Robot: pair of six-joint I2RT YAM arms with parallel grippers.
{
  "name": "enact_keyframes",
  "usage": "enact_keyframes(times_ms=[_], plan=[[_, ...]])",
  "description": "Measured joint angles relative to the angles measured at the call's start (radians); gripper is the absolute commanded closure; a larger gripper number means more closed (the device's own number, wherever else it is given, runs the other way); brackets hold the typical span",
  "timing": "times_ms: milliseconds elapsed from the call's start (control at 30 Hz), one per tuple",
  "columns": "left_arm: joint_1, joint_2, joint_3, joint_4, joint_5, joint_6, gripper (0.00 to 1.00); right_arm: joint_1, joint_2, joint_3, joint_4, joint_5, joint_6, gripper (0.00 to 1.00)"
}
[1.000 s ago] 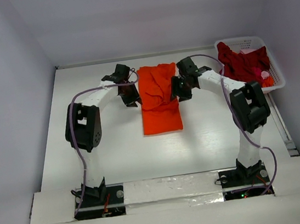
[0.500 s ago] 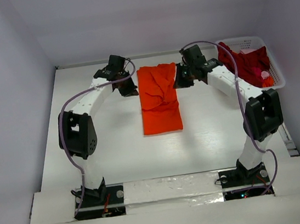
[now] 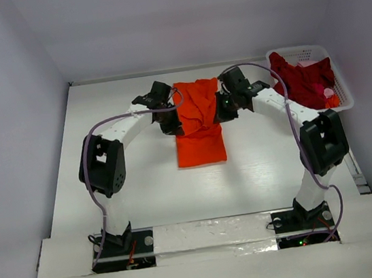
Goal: Fold and stack the t-shirts
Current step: Fold the tshirt
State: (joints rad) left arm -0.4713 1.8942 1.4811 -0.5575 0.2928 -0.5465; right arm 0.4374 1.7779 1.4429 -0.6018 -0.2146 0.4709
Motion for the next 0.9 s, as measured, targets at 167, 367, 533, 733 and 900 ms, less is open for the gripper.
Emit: enact_keyframes(times_ms=[167,367,533,733,900], plan=[[-0.032,0.012,-0.027,0.025,0.003,-0.001,1.00,0.049,0.025,-0.008,0.003,-0.008,0.000,1.00],[-0.042,0.056,-0.047,0.052,0.001,-0.001,1.00,0.066,0.092,-0.011,0.007,-0.033,0.000,1.00],[-0.042,0.101,-0.046,0.069,-0.007,-0.003,1.00,0.066,0.155,0.003,0.004,-0.034,0.000,1.00],[-0.031,0.167,-0.008,0.071,-0.008,-0.016,1.00,0.066,0.196,0.056,0.003,-0.033,-0.004,1.00],[-0.019,0.201,0.075,0.066,-0.017,-0.019,1.00,0.066,0.248,0.121,0.001,-0.029,-0.012,1.00]])
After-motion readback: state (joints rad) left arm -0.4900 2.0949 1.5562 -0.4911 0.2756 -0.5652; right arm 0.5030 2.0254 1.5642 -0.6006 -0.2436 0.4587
